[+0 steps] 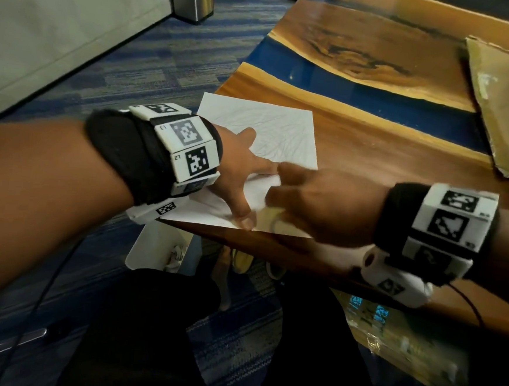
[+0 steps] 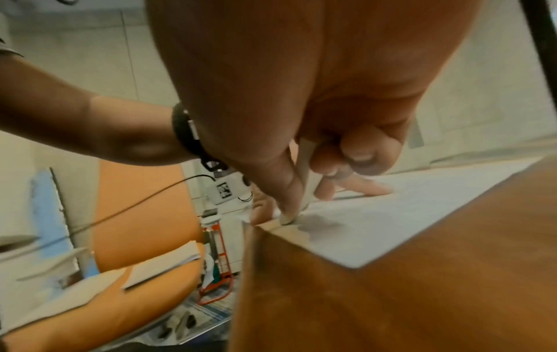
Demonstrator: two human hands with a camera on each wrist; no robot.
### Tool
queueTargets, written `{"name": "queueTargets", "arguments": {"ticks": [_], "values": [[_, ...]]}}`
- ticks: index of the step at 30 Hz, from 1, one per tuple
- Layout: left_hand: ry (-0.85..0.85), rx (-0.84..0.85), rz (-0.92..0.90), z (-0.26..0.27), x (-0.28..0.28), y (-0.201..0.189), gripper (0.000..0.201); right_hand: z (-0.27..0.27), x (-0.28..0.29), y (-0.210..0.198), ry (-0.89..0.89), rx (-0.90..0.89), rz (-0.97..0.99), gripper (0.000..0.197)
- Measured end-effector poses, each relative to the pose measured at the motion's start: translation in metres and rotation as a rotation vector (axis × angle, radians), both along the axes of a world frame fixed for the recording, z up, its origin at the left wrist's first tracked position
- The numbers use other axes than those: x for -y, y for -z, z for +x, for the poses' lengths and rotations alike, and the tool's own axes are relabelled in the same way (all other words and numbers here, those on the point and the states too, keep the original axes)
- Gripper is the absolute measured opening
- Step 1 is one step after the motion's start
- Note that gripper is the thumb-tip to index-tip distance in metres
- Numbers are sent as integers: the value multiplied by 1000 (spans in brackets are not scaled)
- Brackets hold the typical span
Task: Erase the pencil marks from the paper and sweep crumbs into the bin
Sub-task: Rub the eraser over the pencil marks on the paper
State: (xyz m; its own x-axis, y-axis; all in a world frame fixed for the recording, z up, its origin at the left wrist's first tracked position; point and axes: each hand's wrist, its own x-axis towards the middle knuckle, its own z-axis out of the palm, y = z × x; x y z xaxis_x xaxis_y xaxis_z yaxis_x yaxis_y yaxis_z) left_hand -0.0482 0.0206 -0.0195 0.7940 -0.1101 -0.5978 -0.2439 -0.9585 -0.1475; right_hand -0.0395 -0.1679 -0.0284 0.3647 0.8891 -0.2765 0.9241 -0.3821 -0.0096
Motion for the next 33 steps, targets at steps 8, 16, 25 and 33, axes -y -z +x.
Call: {"name": "queueTargets", "arguments": {"ticks": [8, 16, 25, 33], "values": [[-27, 26, -2, -2, -4, 3, 122, 44, 7, 1, 305, 63, -45, 31], [-25, 86, -80, -6, -5, 11, 110, 11, -4, 1, 174, -50, -2, 34], [-56, 49, -63, -2, -4, 8, 110, 19, -3, 6, 176, -121, 12, 39], [-55, 42, -59, -1, -4, 9, 113, 31, -3, 1, 259, -140, 27, 31]]}}
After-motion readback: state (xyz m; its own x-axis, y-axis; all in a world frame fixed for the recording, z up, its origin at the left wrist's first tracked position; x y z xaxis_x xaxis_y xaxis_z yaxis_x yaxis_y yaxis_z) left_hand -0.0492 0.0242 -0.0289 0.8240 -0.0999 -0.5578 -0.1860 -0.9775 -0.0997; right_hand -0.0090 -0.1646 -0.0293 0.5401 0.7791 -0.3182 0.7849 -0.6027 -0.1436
